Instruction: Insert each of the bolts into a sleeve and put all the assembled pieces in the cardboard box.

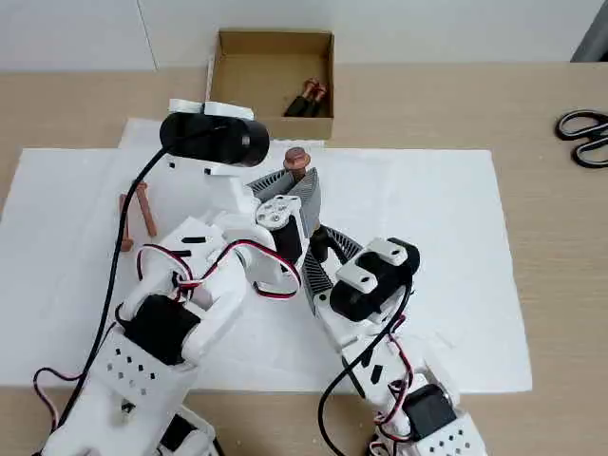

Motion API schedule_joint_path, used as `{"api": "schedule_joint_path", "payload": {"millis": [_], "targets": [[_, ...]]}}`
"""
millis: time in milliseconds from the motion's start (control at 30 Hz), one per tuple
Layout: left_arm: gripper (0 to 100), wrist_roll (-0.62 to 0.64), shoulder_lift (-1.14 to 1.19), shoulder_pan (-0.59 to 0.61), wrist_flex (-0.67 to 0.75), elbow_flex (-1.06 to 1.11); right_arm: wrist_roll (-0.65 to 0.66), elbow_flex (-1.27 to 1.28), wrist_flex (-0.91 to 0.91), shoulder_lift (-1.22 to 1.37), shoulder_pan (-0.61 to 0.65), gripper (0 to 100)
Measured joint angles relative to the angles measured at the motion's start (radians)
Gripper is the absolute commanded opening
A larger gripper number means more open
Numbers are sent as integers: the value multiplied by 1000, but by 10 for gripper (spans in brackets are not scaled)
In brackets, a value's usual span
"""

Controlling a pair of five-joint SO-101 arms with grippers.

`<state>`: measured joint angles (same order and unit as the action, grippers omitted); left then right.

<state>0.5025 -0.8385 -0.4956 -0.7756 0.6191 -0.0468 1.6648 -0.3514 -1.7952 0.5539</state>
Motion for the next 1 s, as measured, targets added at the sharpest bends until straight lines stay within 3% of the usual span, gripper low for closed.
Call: {"api": "schedule_joint_path", "payload": {"millis": [500, 1000], "targets": [[5, -38, 84, -3, -5, 8, 0, 0, 0, 0, 2, 5], [41, -77, 87, -20, -181, 11, 3, 0, -2, 2, 8, 5]]}}
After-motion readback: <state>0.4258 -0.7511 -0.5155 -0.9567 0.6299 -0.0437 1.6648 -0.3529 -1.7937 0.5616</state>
